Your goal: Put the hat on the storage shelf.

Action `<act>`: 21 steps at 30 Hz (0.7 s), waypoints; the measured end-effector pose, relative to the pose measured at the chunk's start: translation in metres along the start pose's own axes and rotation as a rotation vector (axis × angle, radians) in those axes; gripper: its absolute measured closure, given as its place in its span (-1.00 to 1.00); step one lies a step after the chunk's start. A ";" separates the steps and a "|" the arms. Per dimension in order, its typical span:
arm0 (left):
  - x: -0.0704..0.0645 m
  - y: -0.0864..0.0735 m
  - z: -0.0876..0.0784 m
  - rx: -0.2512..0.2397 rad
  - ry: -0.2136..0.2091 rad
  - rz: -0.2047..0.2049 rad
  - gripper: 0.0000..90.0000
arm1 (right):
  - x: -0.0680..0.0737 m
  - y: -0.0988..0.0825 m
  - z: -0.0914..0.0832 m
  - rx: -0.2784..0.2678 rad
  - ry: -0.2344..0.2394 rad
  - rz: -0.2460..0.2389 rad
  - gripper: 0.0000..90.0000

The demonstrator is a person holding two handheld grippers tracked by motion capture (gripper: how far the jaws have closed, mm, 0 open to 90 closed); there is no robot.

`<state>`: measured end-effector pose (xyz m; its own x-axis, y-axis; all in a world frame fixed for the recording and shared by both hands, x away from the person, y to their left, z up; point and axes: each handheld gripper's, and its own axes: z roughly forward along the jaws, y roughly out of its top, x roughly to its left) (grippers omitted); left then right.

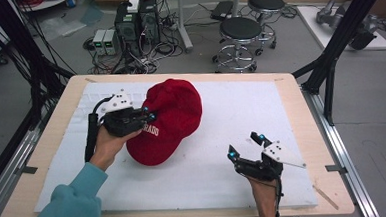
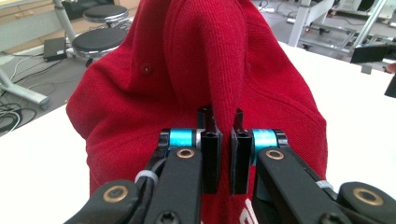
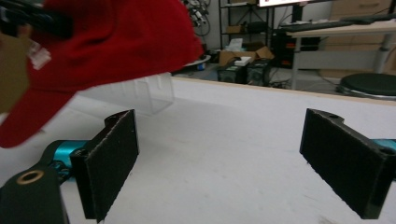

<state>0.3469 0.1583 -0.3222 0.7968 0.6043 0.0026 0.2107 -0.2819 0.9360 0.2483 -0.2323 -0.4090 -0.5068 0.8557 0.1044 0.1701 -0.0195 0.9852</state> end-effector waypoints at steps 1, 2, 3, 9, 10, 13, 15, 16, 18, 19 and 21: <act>0.000 0.001 0.001 -0.004 0.001 -0.004 0.91 | 0.004 0.003 0.002 -0.001 0.014 0.014 -0.76; 0.000 0.002 0.001 -0.007 0.000 -0.001 0.91 | 0.008 0.005 0.005 -0.001 0.034 0.026 -0.77; 0.000 0.002 0.001 -0.011 0.001 -0.005 0.91 | 0.012 0.008 0.007 -0.002 0.055 0.025 -0.77; -0.001 0.008 0.000 -0.041 -0.008 -0.016 0.91 | 0.035 0.017 0.025 0.006 0.175 0.042 -0.76; -0.001 0.009 0.000 -0.040 -0.005 -0.015 0.91 | 0.039 0.018 0.027 0.008 0.188 0.042 -0.76; -0.002 0.012 -0.001 -0.047 -0.004 -0.017 0.91 | 0.049 0.020 0.034 0.030 0.238 0.038 -0.76; -0.003 0.015 -0.002 -0.053 -0.006 -0.016 0.91 | 0.056 0.021 0.038 0.036 0.265 0.045 -0.76; -0.004 0.016 -0.003 -0.056 -0.006 -0.014 0.91 | 0.058 0.021 0.040 0.041 0.274 0.048 -0.76; -0.006 0.019 -0.004 -0.071 -0.009 -0.018 0.91 | 0.064 0.021 0.046 0.051 0.296 0.057 -0.74; -0.008 0.020 -0.005 -0.077 -0.010 -0.017 0.91 | 0.067 0.021 0.048 0.057 0.309 0.061 -0.70; -0.010 0.023 -0.005 -0.079 -0.013 -0.011 0.91 | 0.073 0.022 0.054 0.070 0.331 0.071 -0.68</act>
<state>0.3409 0.1496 -0.2991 0.8022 0.5969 -0.0119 0.1743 -0.2150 0.9609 0.2606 -0.1427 -0.3875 -0.7365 0.6390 0.2218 0.2663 -0.0275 0.9635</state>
